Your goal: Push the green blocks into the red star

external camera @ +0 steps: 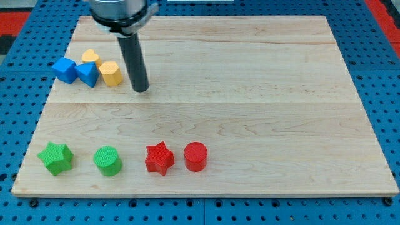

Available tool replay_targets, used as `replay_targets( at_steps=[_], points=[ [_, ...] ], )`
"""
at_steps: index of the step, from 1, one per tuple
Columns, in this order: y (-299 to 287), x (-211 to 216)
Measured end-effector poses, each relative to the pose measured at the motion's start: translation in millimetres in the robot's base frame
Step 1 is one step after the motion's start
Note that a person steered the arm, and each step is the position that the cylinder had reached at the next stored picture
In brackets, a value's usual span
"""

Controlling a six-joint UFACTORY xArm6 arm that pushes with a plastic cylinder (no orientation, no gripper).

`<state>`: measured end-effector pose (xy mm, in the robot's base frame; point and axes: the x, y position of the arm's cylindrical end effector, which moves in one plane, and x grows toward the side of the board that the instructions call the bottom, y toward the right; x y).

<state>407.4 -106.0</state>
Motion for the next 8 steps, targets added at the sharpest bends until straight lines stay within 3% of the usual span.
replay_targets(
  at_steps=[1, 2, 3, 4, 5, 6, 7, 8],
  points=[
    [3.8, 0.0],
    [3.5, 28.8],
    [-47.0, 84.9],
    [-143.5, 129.2],
    [-198.7, 141.8],
    [-198.7, 144.1],
    [-196.4, 182.0],
    [-193.7, 182.5]
  ],
)
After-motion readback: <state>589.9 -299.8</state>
